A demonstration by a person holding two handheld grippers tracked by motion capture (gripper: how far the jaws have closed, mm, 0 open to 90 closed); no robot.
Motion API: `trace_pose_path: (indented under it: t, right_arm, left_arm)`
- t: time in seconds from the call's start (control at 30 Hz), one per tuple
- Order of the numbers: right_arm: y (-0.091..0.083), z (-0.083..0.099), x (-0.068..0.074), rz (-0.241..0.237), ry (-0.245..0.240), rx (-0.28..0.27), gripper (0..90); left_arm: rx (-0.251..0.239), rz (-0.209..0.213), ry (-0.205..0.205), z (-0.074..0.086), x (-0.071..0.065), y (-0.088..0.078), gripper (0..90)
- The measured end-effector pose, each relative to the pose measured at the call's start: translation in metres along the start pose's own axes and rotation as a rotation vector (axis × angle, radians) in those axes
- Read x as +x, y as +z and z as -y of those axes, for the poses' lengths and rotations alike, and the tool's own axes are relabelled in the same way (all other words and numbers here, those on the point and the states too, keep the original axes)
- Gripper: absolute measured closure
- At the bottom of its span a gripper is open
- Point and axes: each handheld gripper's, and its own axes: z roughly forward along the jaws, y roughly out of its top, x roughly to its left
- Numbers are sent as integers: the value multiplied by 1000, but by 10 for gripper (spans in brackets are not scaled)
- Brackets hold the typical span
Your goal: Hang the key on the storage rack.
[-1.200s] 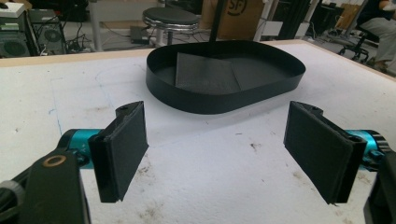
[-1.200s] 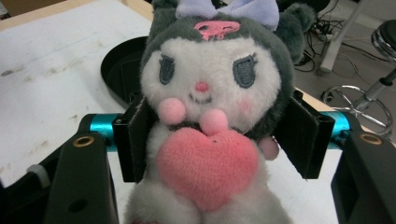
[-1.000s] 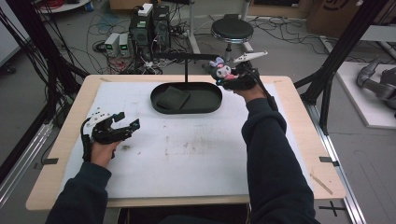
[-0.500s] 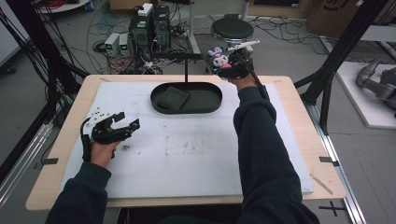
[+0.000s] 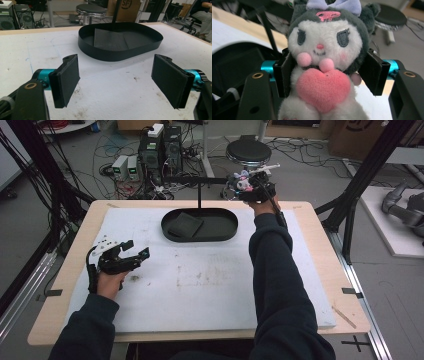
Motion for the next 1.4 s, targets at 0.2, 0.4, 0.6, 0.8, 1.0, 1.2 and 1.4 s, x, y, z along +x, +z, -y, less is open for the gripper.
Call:
trace_pose_path:
  t: [0.2,0.4,0.6,0.8,1.0,1.2,1.4]
  right_arm:
    - [16,21,7,23,-20,95,357]
    - [40,37,20,-13,-24,149,363]
    - [58,40,40,-60,-37,132,346]
    - [57,43,43,-115,-35,99,253]
    - [33,41,39,-215,-80,59,215]
    - [-4,42,39,-262,-132,-3,216]
    - [-41,62,32,-285,-148,-57,216]
  left_arm:
    - [1,-2,0,0,0,0,223]
    - [4,-2,1,0,0,0,223]
    - [1,1,-6,0,0,0,223]
    - [-15,8,1,0,0,-1,223]
    - [-6,8,9,0,-1,0,223]
    - [-15,2,7,0,0,-1,223]
    - [-19,-3,10,0,0,-1,223]
